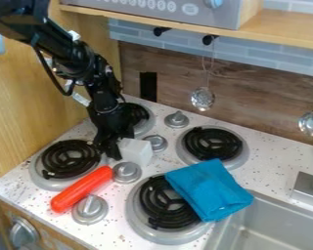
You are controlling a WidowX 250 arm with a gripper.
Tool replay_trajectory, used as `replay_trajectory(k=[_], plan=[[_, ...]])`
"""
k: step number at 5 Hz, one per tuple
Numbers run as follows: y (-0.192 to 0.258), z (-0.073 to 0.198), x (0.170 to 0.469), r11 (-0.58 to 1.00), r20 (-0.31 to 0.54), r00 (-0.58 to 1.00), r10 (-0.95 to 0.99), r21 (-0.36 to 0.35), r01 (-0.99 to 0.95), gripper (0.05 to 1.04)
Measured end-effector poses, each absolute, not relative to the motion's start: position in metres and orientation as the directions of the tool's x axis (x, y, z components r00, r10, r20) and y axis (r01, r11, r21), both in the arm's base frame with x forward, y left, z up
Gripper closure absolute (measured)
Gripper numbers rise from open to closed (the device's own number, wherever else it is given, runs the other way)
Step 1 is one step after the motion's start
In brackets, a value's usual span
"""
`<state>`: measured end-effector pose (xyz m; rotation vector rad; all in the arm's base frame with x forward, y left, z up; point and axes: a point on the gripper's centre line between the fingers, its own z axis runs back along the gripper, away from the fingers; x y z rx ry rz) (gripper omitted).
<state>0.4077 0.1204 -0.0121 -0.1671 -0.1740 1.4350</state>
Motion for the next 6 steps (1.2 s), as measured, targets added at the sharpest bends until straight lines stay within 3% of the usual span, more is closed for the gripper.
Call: replay_trajectory(k=[1, 3, 4, 6], plan=[[0.105, 0.002, 0.402, 0.276, 0.175, 0.236, 0.956, -0.267, -0.923, 0.429], [0.096, 0.035, 0.395, 0.403, 0.512, 0.225, 0.829, -0.268, -0.875, 0.430], [0.088, 0.048, 0.398, 0.432, 0.631, 0.194, 0.751, -0.247, -0.868, 0.430], [0.106, 0.068, 0.396, 0.368, 0.744, 0.075, 0.664, -0.238, -0.899, 0.430]])
